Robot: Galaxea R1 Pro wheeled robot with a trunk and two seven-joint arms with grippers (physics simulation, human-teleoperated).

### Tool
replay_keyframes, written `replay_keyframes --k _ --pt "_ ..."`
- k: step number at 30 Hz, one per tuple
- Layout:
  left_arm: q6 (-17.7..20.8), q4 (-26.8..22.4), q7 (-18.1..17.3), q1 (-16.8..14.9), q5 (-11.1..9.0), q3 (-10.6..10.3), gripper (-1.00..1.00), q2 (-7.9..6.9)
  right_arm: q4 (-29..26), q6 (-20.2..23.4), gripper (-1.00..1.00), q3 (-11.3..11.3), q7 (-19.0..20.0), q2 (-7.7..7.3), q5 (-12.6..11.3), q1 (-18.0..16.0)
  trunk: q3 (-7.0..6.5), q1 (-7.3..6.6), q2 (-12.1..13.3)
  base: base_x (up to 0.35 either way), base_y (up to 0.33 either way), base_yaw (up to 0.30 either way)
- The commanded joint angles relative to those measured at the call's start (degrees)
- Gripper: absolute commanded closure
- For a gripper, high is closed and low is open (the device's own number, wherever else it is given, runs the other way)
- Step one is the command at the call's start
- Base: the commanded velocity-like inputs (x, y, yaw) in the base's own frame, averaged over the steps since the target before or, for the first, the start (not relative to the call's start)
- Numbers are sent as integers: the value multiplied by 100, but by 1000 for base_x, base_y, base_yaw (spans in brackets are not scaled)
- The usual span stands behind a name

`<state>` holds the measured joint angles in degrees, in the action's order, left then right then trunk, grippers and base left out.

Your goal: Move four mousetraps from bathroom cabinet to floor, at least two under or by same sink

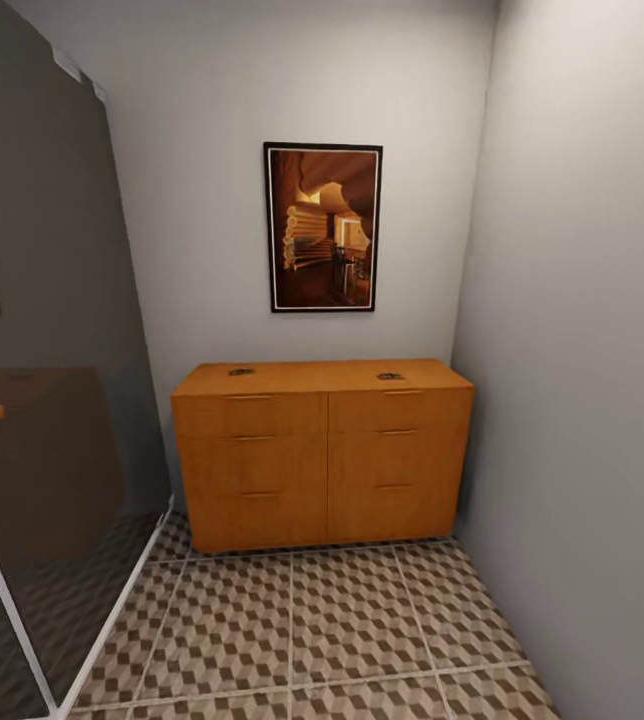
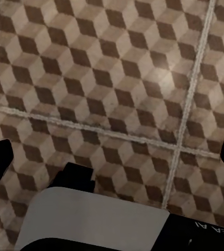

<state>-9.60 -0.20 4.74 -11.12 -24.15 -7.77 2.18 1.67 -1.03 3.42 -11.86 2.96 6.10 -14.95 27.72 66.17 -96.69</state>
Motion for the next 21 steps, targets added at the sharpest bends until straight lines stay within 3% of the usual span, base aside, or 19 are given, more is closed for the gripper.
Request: replay_keyframes --k 1,21 --pt "-16 2 21 -4 -37 -49 -100 2 18 -11 -100 30 -30 2 41 -8 6 3 -3 322 0 0" --pt "-24 2 20 -4 -37 -49 -100 2 18 -11 -100 31 -35 2 41 -8 6 3 -3 322 0 0"
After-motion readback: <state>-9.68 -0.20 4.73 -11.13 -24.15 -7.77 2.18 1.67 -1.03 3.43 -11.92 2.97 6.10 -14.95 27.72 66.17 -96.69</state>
